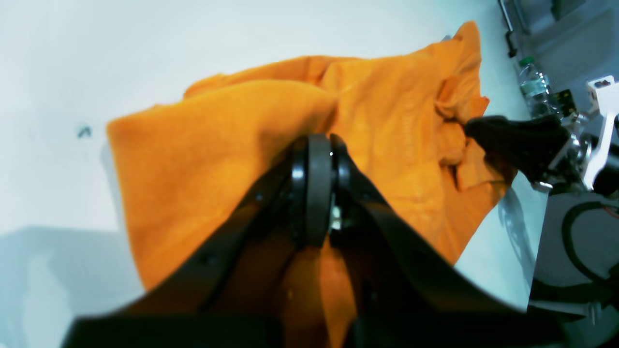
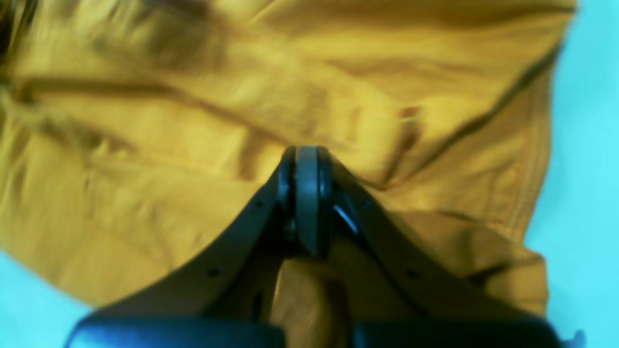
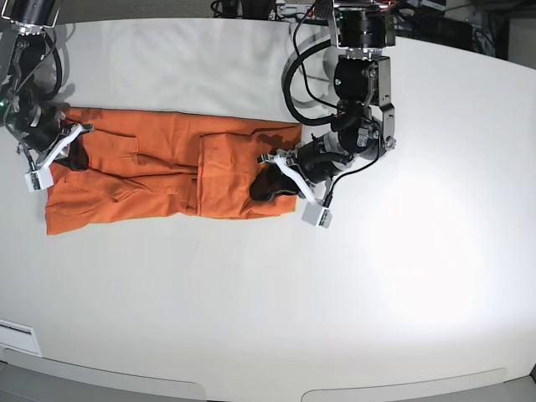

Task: Fold the T-shirt properly

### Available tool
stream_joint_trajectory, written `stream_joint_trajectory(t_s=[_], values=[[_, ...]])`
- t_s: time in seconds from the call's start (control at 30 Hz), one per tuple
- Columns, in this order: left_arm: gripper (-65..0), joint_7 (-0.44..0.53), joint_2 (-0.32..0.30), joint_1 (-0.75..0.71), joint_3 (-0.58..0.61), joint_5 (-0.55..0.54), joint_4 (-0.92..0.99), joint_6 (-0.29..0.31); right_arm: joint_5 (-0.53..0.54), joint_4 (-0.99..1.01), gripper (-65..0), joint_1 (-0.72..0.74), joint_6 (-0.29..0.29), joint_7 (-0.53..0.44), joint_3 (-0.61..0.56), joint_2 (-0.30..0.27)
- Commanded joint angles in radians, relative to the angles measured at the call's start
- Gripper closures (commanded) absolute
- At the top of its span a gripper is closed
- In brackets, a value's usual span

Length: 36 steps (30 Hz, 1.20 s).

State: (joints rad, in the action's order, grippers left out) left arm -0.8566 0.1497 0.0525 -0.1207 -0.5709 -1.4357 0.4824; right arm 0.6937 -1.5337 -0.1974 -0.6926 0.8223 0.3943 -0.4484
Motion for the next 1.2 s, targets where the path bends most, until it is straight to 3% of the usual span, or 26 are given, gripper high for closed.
stream_joint_trajectory(t_s=[0.0,0.13,0.2,0.27,0.33,0.43,0.53,0.6,0.73,0.87,1.03,1.17], values=[[0.0,-0.004,0.007,0.007,0.003,-0.007,-0.002,-0.006,0.017,-0.038,0.0,0.01,-0.006,-0.014,0.006,-0.025],[0.0,-0.004,0.007,0.007,0.003,-0.008,-0.003,-0.009,0.017,-0.129,-2.3,0.013,-0.006,-0.015,0.006,-0.06],[0.0,-0.007,0.007,0.007,0.003,0.0,-0.003,-0.009,0.016,-0.172,-13.1,0.021,0.014,-0.013,0.007,-0.083],[0.0,-0.011,0.007,0.006,0.003,0.011,-0.003,-0.009,0.005,-0.194,-25.8,0.04,0.098,-0.003,0.011,-0.107],[0.0,-0.016,0.007,0.006,0.003,0.014,-0.003,-0.009,0.003,-0.193,-33.6,0.061,0.166,0.011,0.029,-0.127],[0.0,-0.035,0.007,0.006,0.003,0.013,-0.003,-0.009,-0.03,-0.172,-34.7,0.064,0.231,0.01,0.082,-0.134],[0.0,-0.038,0.007,0.006,0.003,0.013,-0.003,-0.009,-0.019,-0.092,-34.7,0.063,0.253,0.021,0.139,-0.134],[0.0,-0.038,0.007,0.006,0.003,0.013,-0.003,-0.009,0.032,-0.016,-34.7,0.065,0.235,0.049,0.184,-0.134],[0.0,-0.039,0.007,0.006,0.003,0.0,-0.003,-0.009,0.197,0.129,-34.7,0.065,0.138,0.151,0.268,-0.135],[0.0,-0.042,0.007,0.006,0.003,-0.027,-0.003,-0.009,0.349,0.267,-34.7,0.065,0.084,0.225,0.272,-0.14],[0.0,-0.042,0.007,0.009,0.003,-0.032,-0.003,-0.008,0.423,0.374,-34.7,0.065,0.014,0.28,0.265,-0.139],[0.0,-0.042,0.007,0.009,0.003,-0.032,-0.003,-0.008,0.484,0.376,-34.7,0.064,-0.006,0.309,0.261,-0.138]])
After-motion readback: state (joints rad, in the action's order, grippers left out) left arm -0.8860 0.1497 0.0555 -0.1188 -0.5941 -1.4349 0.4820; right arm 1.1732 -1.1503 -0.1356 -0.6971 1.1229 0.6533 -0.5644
